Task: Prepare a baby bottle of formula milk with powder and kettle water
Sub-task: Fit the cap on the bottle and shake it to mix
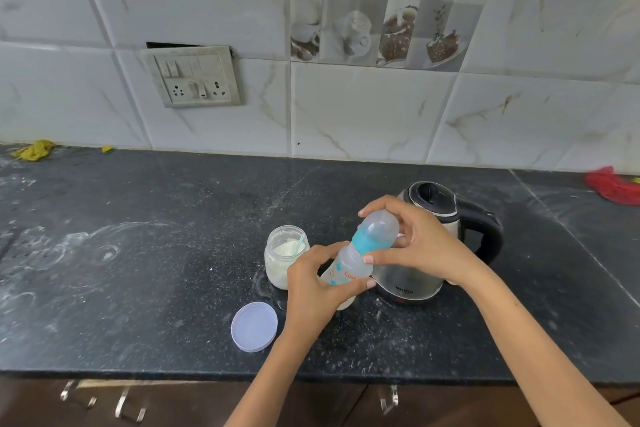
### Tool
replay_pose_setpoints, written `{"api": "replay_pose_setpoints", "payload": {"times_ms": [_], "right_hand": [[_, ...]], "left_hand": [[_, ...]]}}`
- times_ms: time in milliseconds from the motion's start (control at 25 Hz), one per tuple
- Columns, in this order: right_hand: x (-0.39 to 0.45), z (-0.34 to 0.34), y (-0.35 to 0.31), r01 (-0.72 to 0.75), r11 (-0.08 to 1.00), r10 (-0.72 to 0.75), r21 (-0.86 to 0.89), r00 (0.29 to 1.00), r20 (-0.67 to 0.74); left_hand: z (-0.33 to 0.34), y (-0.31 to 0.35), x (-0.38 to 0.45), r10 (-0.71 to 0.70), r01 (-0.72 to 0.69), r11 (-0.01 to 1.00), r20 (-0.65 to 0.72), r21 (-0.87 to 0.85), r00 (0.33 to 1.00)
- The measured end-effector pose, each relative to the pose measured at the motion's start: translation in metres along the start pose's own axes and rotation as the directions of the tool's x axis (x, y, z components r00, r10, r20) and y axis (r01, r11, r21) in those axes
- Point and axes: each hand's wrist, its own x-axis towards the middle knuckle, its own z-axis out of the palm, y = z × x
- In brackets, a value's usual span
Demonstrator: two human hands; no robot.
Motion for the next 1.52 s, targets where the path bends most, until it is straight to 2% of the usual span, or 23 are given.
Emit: {"api": "replay_pose_setpoints", "payload": {"times_ms": [200, 360, 480, 560, 600, 680, 720, 760, 800, 840, 880, 920, 960, 1040, 1080, 1120, 1160, 1240, 1320, 1360, 1400, 1440, 1520], "right_hand": [[-0.001, 0.009, -0.001, 0.014, 0.996, -0.016, -0.085, 1.0, -0.025], [-0.001, 0.016, -0.004, 0.02, 0.959, -0.036, -0.281, 0.998, -0.053], [0.0, 0.027, -0.009, -0.106, 0.883, 0.001, -0.456, 0.974, -0.225], [0.0, 0.028, -0.006, -0.189, 0.828, 0.07, -0.527, 0.969, -0.236], [-0.002, 0.024, -0.005, -0.173, 0.868, 0.122, -0.465, 0.983, -0.139], [-0.007, 0.011, -0.006, -0.126, 0.98, 0.143, -0.152, 0.984, 0.103], [-0.009, 0.006, -0.003, -0.107, 0.994, 0.109, -0.016, 0.983, 0.149], [-0.01, 0.006, -0.001, -0.085, 0.996, 0.082, 0.027, 0.991, 0.105], [-0.008, 0.01, -0.002, -0.076, 0.996, 0.076, -0.048, 0.997, -0.014], [-0.005, 0.017, -0.002, -0.114, 0.971, 0.083, -0.209, 0.984, -0.155], [-0.003, 0.024, -0.004, -0.182, 0.903, 0.082, -0.39, 0.963, -0.258], [-0.002, 0.028, -0.002, -0.215, 0.847, 0.072, -0.486, 0.953, -0.296], [-0.002, 0.028, 0.002, -0.208, 0.841, 0.092, -0.499, 0.965, -0.246], [-0.005, 0.016, 0.004, -0.161, 0.965, 0.17, -0.206, 0.985, 0.026], [-0.009, 0.01, 0.004, -0.138, 0.99, 0.142, -0.041, 0.98, 0.139], [-0.012, 0.006, 0.006, -0.1, 0.995, 0.095, 0.023, 0.981, 0.172], [-0.013, 0.007, 0.007, -0.066, 0.998, 0.067, -0.013, 0.991, 0.119], [-0.009, 0.019, 0.004, -0.096, 0.953, 0.068, -0.288, 0.992, -0.104], [-0.005, 0.035, 0.001, -0.208, 0.815, 0.067, -0.542, 0.961, -0.267], [-0.004, 0.038, 0.003, -0.243, 0.763, 0.073, -0.599, 0.953, -0.294], [-0.005, 0.038, 0.005, -0.241, 0.762, 0.098, -0.601, 0.96, -0.261], [-0.007, 0.034, 0.006, -0.208, 0.823, 0.126, -0.528, 0.974, -0.188], [-0.01, 0.024, 0.006, -0.126, 0.957, 0.117, -0.26, 0.992, -0.053]], "left_hand": [[0.002, 0.004, 0.0, 0.026, -0.027, 1.0, -0.019, -0.017, 0.999], [0.003, 0.003, -0.002, 0.028, -0.028, 0.999, -0.016, -0.023, 0.999], [0.005, 0.004, -0.003, 0.049, -0.05, 0.998, -0.031, -0.042, 0.998], [0.005, 0.004, -0.004, 0.058, -0.059, 0.998, -0.034, -0.031, 0.998], [0.005, 0.004, -0.004, 0.059, -0.06, 0.998, -0.032, -0.021, 0.998], [0.004, 0.004, -0.004, 0.06, -0.061, 0.998, -0.03, -0.003, 0.998], [0.003, 0.004, -0.003, 0.069, -0.069, 0.998, -0.032, 0.001, 0.997], [0.003, 0.003, -0.003, 0.082, -0.082, 0.997, -0.036, 0.006, 0.996], [0.004, 0.003, -0.003, 0.095, -0.094, 0.995, -0.038, 0.02, 0.995], [0.004, 0.003, -0.004, 0.101, -0.099, 0.994, -0.04, 0.039, 0.994], [0.006, 0.003, -0.005, 0.1, -0.098, 0.994, -0.04, 0.053, 0.994], [0.006, 0.002, -0.006, 0.096, -0.094, 0.994, -0.036, 0.059, 0.995], [0.007, 0.001, -0.007, 0.094, -0.092, 0.994, -0.033, 0.059, 0.995], [0.004, -0.001, -0.005, 0.092, -0.089, 0.994, -0.043, 0.063, 0.995], [0.003, -0.002, -0.004, 0.093, -0.09, 0.994, -0.045, 0.067, 0.995], [0.002, -0.002, -0.003, 0.098, -0.095, 0.993, -0.04, 0.075, 0.994], [0.003, -0.002, -0.003, 0.107, -0.104, 0.99, -0.028, 0.09, 0.994], [0.007, -0.001, -0.006, 0.114, -0.112, 0.988, -0.013, 0.102, 0.993], [0.009, 0.0, -0.008, 0.1, -0.097, 0.992, -0.034, 0.079, 0.994], [0.009, -0.001, -0.008, 0.098, -0.095, 0.993, -0.043, 0.074, 0.994], [0.008, -0.001, -0.008, 0.101, -0.097, 0.992, -0.046, 0.08, 0.994], [0.006, -0.001, -0.007, 0.106, -0.101, 0.991, -0.043, 0.092, 0.993], [0.003, 0.0, -0.004, 0.116, -0.111, 0.987, -0.032, 0.116, 0.993]]}}
